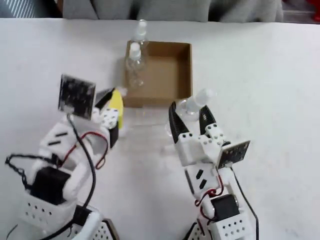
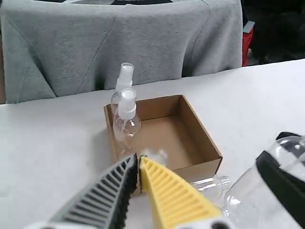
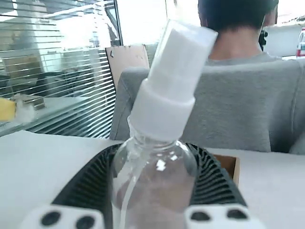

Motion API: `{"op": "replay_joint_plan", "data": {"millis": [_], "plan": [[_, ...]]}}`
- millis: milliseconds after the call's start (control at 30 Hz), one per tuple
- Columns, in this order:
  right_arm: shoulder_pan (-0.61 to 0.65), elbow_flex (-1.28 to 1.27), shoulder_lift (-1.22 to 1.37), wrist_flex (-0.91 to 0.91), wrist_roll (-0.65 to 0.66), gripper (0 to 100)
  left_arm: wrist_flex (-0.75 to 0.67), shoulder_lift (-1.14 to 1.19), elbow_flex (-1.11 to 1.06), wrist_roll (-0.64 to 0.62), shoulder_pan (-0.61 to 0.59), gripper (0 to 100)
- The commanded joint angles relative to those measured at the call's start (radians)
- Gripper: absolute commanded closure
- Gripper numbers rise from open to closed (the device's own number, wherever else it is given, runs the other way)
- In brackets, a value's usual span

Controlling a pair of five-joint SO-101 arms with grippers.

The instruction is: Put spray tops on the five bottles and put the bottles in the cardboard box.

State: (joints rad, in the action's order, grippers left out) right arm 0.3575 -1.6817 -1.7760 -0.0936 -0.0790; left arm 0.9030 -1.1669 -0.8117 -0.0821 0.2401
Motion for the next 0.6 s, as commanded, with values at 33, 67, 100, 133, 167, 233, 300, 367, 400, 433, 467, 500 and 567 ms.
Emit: {"op": "replay_joint_plan", "data": {"millis": [33,67,100,133,167,233,300,367,400,433,467,500,567], "plan": [[-0.018,0.006,-0.021,0.076,0.051,98.0,-0.121,-0.381,-0.298,-0.008,-0.087,98],[-0.022,0.015,-0.021,0.077,0.058,98.0,-0.124,-0.45,-0.344,-0.008,-0.105,98],[-0.028,0.028,-0.021,0.081,0.066,98.0,-0.124,-0.516,-0.385,-0.008,-0.124,98],[-0.035,0.041,-0.021,0.081,0.072,98.0,-0.12,-0.576,-0.42,-0.008,-0.143,98],[-0.042,0.055,-0.021,0.081,0.072,98.0,-0.117,-0.634,-0.457,-0.008,-0.159,98],[-0.053,0.084,-0.019,0.081,0.075,98.0,-0.121,-0.687,-0.505,-0.009,-0.183,98],[-0.051,0.109,-0.018,0.081,0.106,98.0,-0.118,-0.659,-0.539,-0.009,-0.208,98],[-0.047,0.138,0.007,0.081,0.132,98.0,-0.123,-0.645,-0.575,-0.009,-0.228,98],[-0.047,0.161,0.035,0.081,0.135,98.0,-0.124,-0.648,-0.598,-0.009,-0.234,98],[-0.047,0.189,0.074,0.082,0.137,98.0,-0.124,-0.653,-0.621,-0.009,-0.234,98],[-0.048,0.221,0.12,0.082,0.135,98.0,-0.124,-0.654,-0.643,-0.009,-0.234,98],[-0.05,0.255,0.174,0.084,0.135,98.0,-0.124,-0.656,-0.666,-0.009,-0.234,98],[-0.05,0.328,0.297,0.11,0.135,98.0,-0.124,-0.656,-0.71,-0.008,-0.234,98]]}}
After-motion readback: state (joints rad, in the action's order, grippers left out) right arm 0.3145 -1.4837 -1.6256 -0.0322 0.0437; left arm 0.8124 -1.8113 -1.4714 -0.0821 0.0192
